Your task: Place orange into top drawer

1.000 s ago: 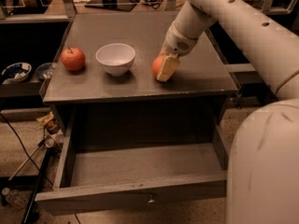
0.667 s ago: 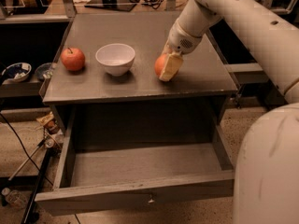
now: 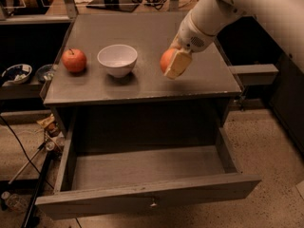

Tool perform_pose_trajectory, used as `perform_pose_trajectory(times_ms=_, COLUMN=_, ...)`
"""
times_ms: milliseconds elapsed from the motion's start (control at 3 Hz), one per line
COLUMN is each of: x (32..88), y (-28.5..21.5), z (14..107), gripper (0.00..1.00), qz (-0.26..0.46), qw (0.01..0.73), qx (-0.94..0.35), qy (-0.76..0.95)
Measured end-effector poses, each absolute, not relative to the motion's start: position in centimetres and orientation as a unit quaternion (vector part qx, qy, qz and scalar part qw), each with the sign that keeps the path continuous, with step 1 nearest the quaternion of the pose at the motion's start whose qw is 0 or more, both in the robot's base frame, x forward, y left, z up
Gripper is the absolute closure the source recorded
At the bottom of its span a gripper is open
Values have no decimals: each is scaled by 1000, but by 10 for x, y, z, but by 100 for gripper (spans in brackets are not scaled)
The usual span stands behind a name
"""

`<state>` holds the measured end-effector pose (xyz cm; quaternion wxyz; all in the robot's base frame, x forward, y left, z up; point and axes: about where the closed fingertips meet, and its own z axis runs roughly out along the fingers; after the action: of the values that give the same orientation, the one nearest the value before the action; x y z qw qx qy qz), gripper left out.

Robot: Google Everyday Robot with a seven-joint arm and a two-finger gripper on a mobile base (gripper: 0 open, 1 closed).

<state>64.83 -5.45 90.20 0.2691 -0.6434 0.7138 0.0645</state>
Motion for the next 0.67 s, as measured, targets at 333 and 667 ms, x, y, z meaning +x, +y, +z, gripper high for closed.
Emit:
perform_pose_trajectory(times_ms=333, x=621, y=-51, z=905, gripper=100, qz=60, qw=289, qx=-624, qy=724)
perform_pose_trajectory(times_ms=667, x=621, y=-51, z=905, gripper=100, qz=60, qw=289, qx=-624, qy=724)
